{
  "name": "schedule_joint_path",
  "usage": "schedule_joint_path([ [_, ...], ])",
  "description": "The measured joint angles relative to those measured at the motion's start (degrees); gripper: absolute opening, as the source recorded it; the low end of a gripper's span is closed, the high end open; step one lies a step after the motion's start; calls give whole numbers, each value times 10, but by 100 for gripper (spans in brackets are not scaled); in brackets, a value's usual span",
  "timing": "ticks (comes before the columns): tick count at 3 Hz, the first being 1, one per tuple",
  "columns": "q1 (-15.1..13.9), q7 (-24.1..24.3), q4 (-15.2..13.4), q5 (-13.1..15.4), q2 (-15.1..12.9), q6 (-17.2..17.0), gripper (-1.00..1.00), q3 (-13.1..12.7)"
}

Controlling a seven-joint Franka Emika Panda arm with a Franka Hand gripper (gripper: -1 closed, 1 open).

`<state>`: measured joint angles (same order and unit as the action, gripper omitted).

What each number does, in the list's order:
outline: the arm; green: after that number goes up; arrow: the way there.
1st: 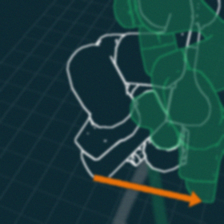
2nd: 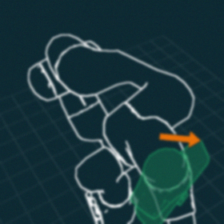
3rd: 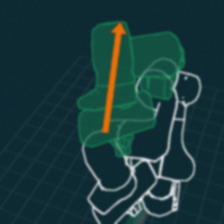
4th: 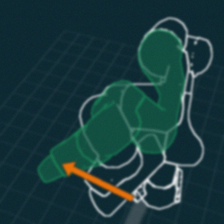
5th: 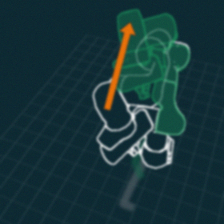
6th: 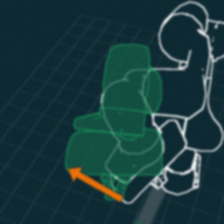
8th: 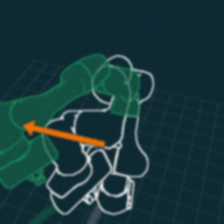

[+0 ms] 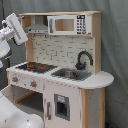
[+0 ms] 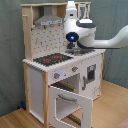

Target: Play with the kitchen

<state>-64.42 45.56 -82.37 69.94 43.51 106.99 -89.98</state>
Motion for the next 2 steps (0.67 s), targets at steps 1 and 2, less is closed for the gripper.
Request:
schedule_joint_path([
  [1, -44, 6, 36, -25, 0, 1, 100, -24],
  [2, -87, 12, 73, -53, 0, 1, 100, -47],
])
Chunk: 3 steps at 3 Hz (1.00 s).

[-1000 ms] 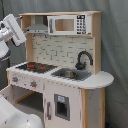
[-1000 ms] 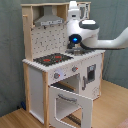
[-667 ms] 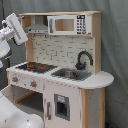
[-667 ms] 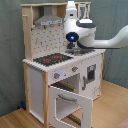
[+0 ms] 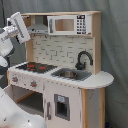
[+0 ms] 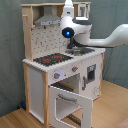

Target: Play with the kitchen

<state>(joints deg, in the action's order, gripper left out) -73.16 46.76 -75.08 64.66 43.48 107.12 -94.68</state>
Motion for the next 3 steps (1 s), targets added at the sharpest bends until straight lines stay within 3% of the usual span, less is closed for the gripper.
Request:
schedule_joint_path([
  [1, -38, 11, 25, -41, 0, 0, 100, -10],
  [2, -57, 27, 21, -73, -31, -27, 100, -9],
  [3, -57, 27, 18, -74, -39, -35, 100, -9],
])
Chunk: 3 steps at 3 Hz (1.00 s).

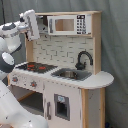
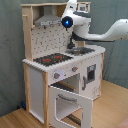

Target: Play with the kitchen

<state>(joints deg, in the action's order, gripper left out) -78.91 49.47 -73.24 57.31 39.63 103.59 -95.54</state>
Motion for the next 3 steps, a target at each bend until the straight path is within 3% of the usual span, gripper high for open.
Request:
schedule_joint_path([
  [1, 0, 0, -1, 0, -2, -2, -100, 0],
  [3, 2, 0, -29, -10, -30, -97, -100, 0],
])
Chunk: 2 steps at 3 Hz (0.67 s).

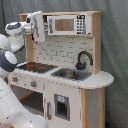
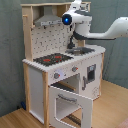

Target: Play with the kitchen

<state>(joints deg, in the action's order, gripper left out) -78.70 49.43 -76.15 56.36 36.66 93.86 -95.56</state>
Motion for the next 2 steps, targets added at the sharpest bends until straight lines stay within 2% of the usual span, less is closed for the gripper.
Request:
schedule_joint_path([
  [1, 17, -1, -2, 0, -12, -56, -100, 0],
  [2, 49, -2, -36, 3, -31, -68, -100, 33],
])
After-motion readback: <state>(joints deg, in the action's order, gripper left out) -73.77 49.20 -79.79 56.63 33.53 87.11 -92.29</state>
